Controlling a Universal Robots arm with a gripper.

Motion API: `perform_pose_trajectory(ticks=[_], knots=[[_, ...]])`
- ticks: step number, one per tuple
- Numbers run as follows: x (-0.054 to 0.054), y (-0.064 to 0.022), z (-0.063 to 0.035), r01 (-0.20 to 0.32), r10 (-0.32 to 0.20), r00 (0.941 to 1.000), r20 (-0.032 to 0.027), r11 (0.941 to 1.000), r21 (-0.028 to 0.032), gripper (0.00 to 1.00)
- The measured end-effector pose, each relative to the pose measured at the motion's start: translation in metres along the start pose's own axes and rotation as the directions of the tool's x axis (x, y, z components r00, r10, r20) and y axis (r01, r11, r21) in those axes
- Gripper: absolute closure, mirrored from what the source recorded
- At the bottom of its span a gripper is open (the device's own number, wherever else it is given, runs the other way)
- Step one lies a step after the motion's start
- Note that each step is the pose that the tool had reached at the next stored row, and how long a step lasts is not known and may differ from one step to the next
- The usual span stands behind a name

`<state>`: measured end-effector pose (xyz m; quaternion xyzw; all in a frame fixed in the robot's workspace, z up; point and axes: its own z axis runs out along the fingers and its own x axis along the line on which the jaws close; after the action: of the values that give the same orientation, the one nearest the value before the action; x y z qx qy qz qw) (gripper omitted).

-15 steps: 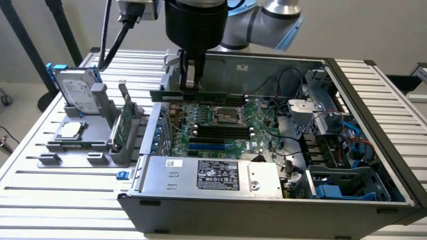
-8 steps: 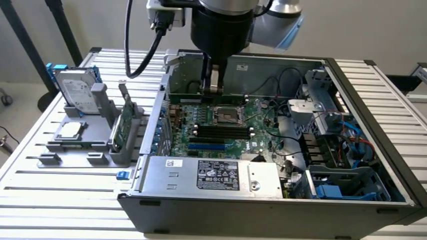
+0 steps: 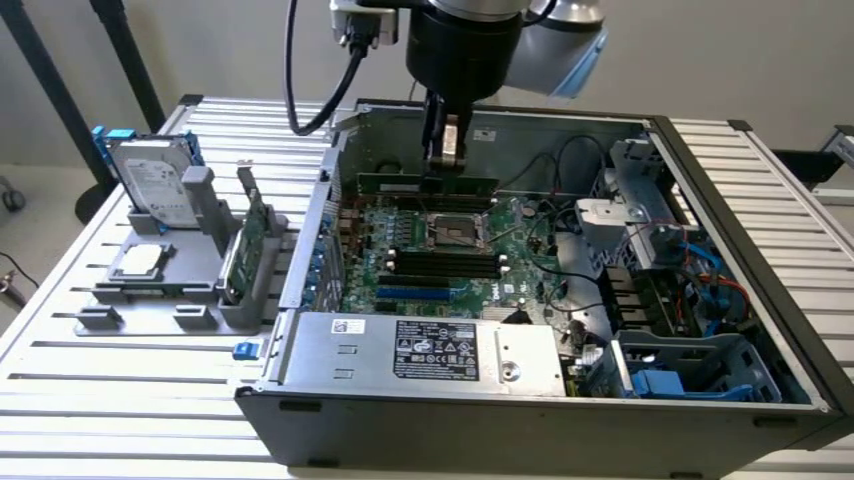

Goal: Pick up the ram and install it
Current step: 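Pick up the ram and move it above insertion slot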

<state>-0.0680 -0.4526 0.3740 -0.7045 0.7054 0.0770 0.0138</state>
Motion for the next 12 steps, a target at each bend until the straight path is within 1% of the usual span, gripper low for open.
perform_pose_trajectory(ticks=[3, 6, 9, 12], knots=[[-0.013, -0.0046, 0.0028, 0.000, 0.000, 1.0000, -0.0035, 1.0000, 0.0000, 0.86], [-0.025, -0.0092, 0.0059, -0.001, 0.001, 1.0000, -0.0085, 1.0000, 0.0000, 0.86], [-0.038, -0.0132, 0.0095, -0.001, 0.001, 0.9999, -0.0163, 1.0000, 0.0001, 0.86], [-0.050, -0.0165, 0.0135, -0.002, 0.002, 0.9996, -0.0265, 1.0000, 0.0002, 0.86]])
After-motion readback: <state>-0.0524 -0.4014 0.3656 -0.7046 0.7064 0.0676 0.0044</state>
